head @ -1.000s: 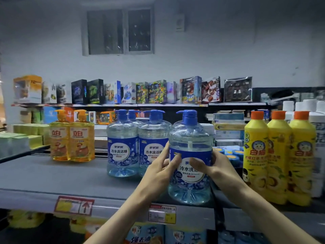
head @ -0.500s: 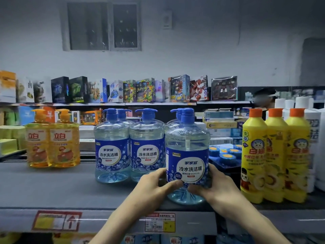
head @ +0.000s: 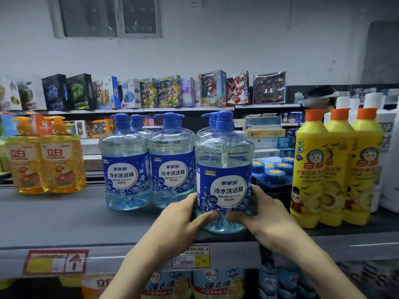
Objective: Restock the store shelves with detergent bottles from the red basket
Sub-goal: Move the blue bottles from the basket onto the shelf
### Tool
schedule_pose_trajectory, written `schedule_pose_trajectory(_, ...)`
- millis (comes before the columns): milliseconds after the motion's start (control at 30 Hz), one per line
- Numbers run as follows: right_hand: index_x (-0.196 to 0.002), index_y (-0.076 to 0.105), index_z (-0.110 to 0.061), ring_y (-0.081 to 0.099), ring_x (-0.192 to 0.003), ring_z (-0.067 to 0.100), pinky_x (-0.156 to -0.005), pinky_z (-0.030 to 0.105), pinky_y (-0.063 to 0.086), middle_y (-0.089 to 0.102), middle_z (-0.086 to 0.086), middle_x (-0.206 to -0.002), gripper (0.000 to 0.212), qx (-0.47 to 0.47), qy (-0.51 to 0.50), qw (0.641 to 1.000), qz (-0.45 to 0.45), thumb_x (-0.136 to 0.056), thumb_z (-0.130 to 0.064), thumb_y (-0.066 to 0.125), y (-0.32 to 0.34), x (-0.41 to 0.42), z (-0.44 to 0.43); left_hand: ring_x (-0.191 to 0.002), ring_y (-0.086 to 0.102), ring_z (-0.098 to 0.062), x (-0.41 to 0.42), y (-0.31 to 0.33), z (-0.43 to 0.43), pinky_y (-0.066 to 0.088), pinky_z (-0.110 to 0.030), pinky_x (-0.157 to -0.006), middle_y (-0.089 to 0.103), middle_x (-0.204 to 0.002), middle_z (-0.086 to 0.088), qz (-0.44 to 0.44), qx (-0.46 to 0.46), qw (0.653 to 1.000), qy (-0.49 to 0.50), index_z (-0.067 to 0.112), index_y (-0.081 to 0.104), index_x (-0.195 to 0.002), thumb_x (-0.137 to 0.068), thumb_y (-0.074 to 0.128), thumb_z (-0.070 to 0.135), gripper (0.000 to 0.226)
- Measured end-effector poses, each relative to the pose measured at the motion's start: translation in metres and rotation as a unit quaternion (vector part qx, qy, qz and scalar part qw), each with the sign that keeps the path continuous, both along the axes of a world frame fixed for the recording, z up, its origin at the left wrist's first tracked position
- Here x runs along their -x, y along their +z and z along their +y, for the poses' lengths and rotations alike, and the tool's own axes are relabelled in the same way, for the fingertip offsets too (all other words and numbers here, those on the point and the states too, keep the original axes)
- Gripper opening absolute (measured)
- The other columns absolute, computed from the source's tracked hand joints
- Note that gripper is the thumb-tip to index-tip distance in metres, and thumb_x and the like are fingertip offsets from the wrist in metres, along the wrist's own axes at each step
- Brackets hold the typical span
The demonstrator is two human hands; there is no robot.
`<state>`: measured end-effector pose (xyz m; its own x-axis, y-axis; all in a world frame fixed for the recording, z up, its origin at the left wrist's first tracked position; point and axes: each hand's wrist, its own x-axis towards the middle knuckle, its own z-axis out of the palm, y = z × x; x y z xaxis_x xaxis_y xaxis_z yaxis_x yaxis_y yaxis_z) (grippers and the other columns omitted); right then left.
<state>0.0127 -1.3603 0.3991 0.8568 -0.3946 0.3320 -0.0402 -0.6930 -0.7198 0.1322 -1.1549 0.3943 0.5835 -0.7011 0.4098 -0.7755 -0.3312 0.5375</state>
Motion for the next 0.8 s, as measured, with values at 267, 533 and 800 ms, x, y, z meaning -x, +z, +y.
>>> schedule_pose_trajectory(267, -0.144, 0.048, -0.04, 0.067, -0.12, 0.011, -0.099, 0.032, 0.053, 0.073, -0.017, -0.128, 0.074, 0.025, -0.015, 0.999, 0.026, -0.082, -0.059, 0.084, 0.0, 0.002, 0.001, -0.121, 0.06, 0.003, 0.007, 0.003, 0.0, 0.051, -0.029, -0.104, 0.066, -0.135, 0.025, 0.005, -0.018, 1.0, 0.003, 0.039, 0.053, -0.135, -0.096, 0.051, 0.071, 0.05)
schedule_pose_trajectory(533, -0.133, 0.055, -0.042, 0.064, -0.121, 0.01, -0.1, 0.035, 0.054, 0.069, -0.018, -0.129, 0.052, 0.088, -0.013, 0.996, 0.001, -0.089, -0.067, 0.07, 0.006, 0.024, 0.015, -0.116, 0.06, -0.019, 0.039, 0.006, -0.001, 0.054, -0.047, -0.095, 0.065, -0.127, 0.007, -0.063, -0.132, 0.975, 0.165, 0.035, 0.05, -0.132, -0.098, 0.027, 0.08, 0.061)
schedule_pose_trajectory(800, -0.156, 0.046, -0.022, 0.048, -0.143, 0.019, -0.117, 0.034, 0.038, 0.053, -0.002, -0.156, 0.056, 0.275, -0.008, 0.961, 0.041, -0.107, -0.048, 0.047, 0.0, 0.119, -0.001, -0.144, 0.043, -0.023, 0.137, 0.0, -0.008, 0.039, -0.041, -0.116, 0.048, -0.158, 0.0, -0.13, -0.165, 0.944, 0.254, 0.024, 0.027, -0.166, -0.109, 0.033, 0.057, 0.067)
